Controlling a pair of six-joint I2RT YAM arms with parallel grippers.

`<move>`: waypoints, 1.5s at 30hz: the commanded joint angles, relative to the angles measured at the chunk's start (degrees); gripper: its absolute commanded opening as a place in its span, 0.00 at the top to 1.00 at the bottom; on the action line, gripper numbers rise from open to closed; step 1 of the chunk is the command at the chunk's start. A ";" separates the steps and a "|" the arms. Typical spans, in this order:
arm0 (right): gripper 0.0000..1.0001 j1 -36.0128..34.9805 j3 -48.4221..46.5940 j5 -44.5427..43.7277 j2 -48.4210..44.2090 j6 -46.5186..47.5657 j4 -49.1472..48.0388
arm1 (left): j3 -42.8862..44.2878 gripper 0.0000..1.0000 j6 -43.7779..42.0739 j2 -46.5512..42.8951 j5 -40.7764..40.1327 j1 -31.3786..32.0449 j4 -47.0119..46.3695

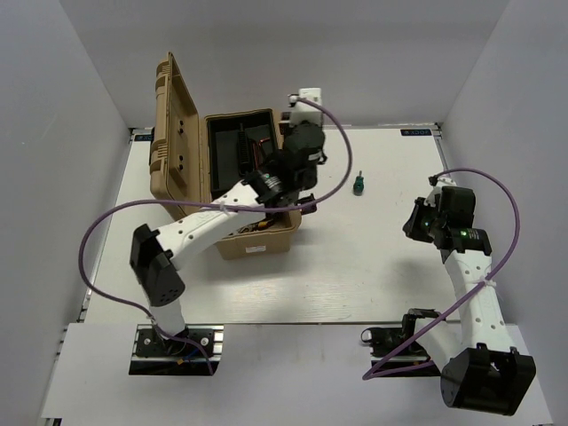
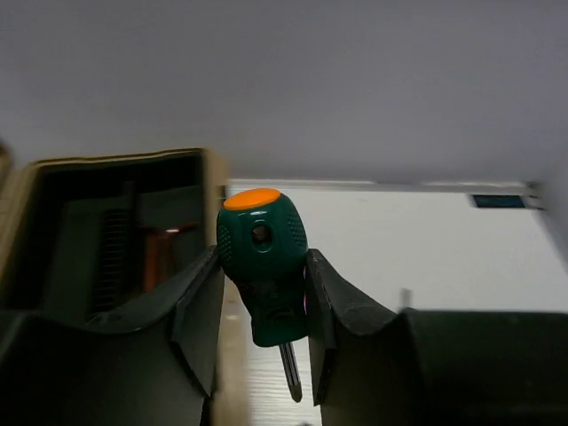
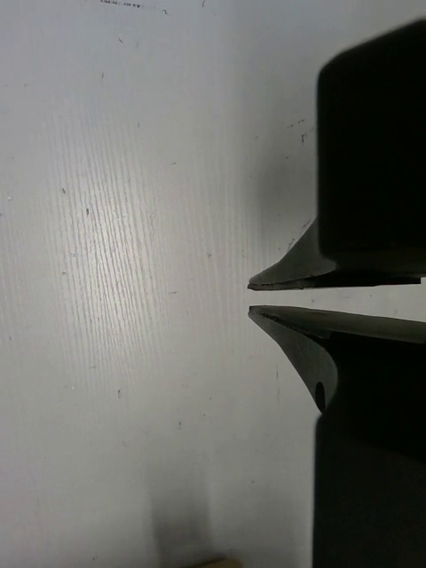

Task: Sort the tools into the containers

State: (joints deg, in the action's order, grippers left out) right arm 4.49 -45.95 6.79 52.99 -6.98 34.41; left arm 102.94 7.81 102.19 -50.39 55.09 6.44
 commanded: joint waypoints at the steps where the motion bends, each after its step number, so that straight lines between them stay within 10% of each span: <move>1: 0.82 0.25 0.34 1.65 0.44 1.18 -2.07 | -6.15 1.00 -5.26 -3.39 -9.29 -4.80 -1.16; 9: 0.82 -0.01 -0.01 3.41 2.29 2.23 -1.98 | -11.79 1.00 1.05 -4.73 -6.21 -14.92 8.49; 22: 0.56 -0.80 -10.11 14.63 18.10 6.54 -0.92 | -15.56 0.99 4.05 -1.03 -4.11 -23.18 14.57; 32: 0.39 -6.33 -29.26 13.09 38.23 6.54 -0.92 | -13.38 0.23 6.78 3.19 -1.38 -26.17 17.56; 41: 0.35 -9.76 -46.23 4.39 59.65 5.75 1.98 | -9.95 0.08 3.97 -1.54 5.29 -24.69 17.21; 45: 0.35 -11.78 -53.53 0.51 65.83 4.61 4.96 | -13.01 0.06 0.82 -8.57 21.59 -23.63 16.07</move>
State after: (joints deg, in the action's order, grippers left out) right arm -6.04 -94.13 11.22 116.99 -1.45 37.08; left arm 90.00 10.92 102.10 -43.07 29.45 26.81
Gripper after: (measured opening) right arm 0.651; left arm 0.943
